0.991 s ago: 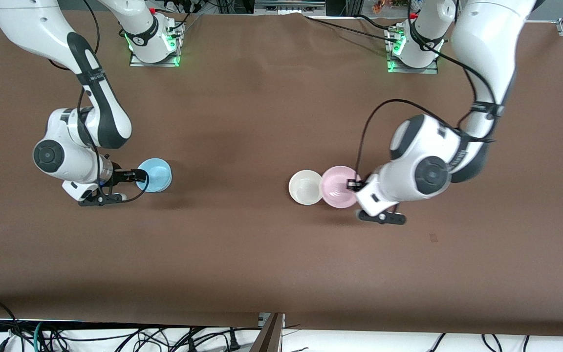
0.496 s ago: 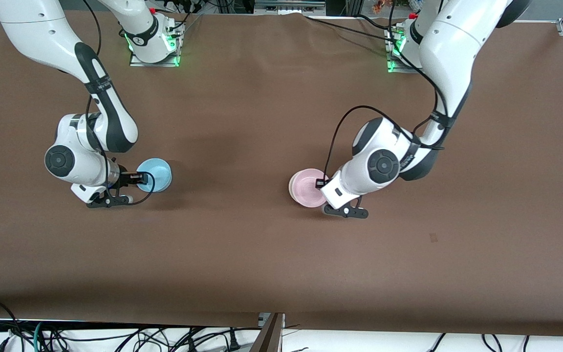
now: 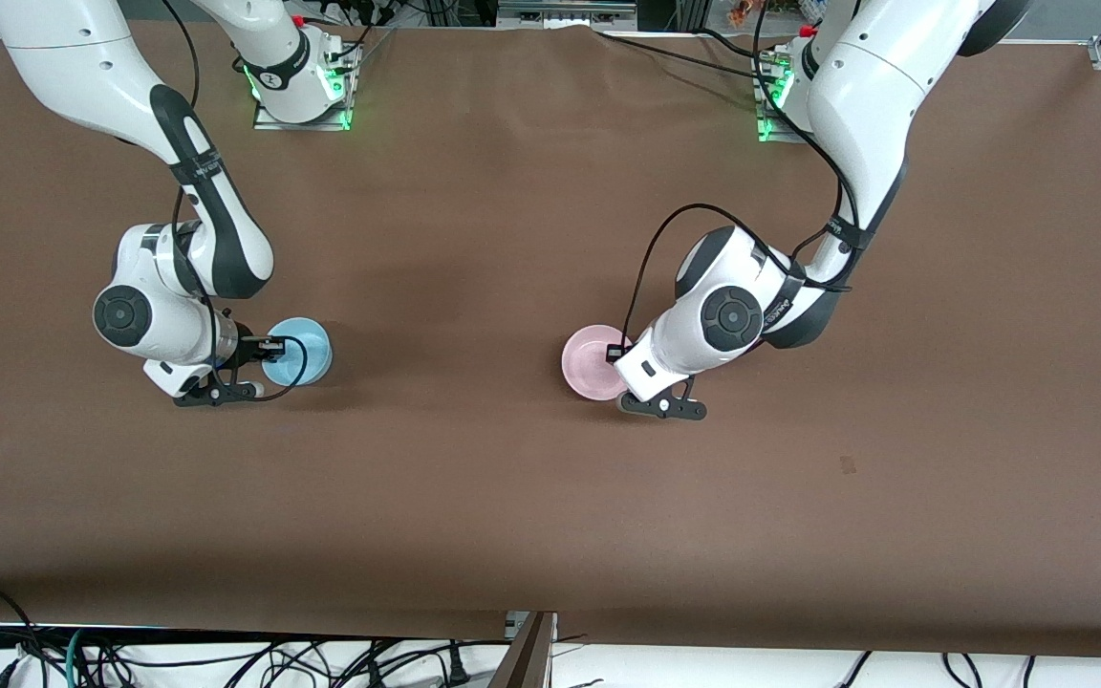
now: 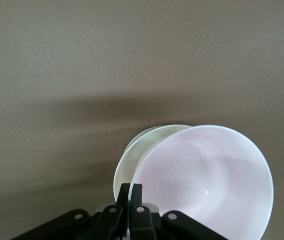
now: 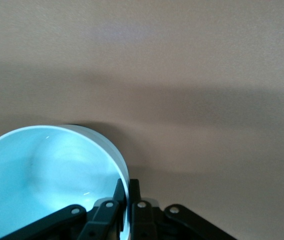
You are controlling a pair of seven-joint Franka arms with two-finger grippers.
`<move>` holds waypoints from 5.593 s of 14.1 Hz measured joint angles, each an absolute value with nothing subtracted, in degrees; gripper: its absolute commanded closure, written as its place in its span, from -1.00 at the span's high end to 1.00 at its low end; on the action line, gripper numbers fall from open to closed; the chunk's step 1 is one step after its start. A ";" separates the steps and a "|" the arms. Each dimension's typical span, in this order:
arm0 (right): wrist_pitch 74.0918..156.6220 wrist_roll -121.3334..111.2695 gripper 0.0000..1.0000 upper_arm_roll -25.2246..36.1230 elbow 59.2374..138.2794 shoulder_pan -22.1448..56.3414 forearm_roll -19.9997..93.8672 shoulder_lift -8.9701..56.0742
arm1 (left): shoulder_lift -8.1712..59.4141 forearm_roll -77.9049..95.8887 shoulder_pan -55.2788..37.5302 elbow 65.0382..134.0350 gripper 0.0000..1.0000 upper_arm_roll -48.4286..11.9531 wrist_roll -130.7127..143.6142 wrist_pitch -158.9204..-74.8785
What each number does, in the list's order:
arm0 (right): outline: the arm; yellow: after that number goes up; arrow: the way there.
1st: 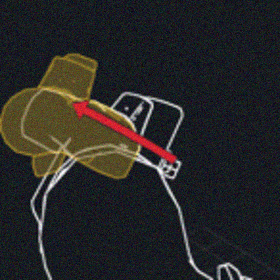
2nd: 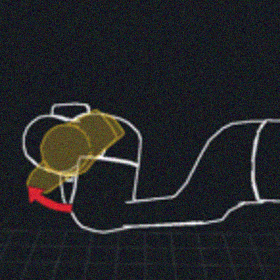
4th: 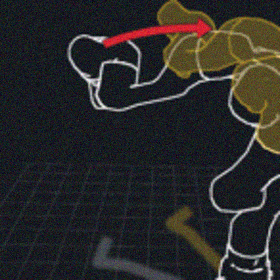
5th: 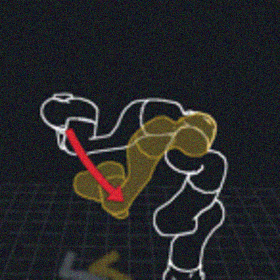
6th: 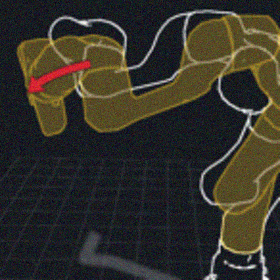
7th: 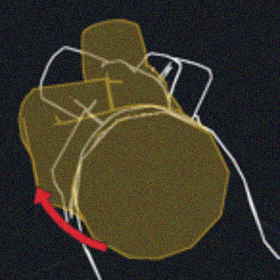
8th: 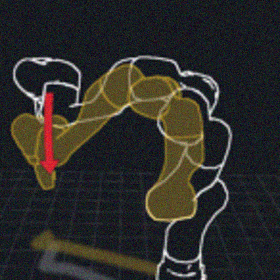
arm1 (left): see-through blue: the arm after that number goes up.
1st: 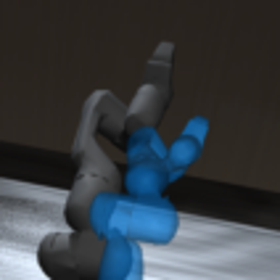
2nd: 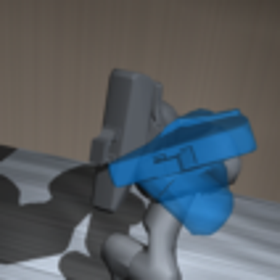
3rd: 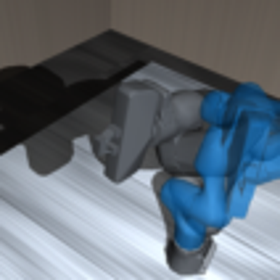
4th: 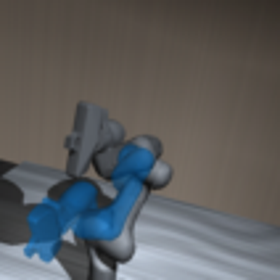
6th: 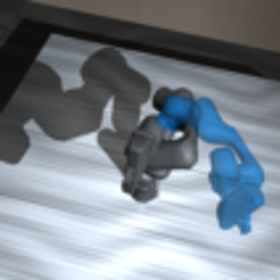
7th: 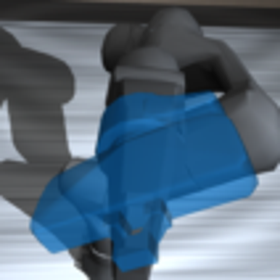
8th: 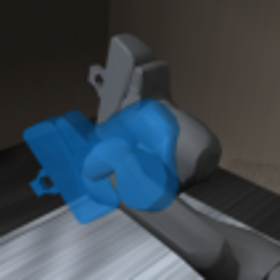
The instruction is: Stack pink and blue bowls on white bowl
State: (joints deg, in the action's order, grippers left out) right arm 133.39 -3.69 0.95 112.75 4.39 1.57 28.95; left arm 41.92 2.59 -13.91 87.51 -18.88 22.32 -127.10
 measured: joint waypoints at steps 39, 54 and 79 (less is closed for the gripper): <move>139.90 51.83 -1.00 -7.70 82.04 36.41 16.84 45.31 | 3.85 0.57 1.32 89.69 1.00 -2.65 0.46 -87.96; 143.68 51.83 -1.00 -7.26 81.64 35.74 16.84 47.10 | 3.52 0.56 -0.29 89.81 1.00 -1.16 0.70 -87.81; 126.98 53.64 0.99 -1.94 71.13 35.29 16.70 43.03 | 3.49 0.57 -0.30 89.80 1.00 -1.02 0.70 -87.39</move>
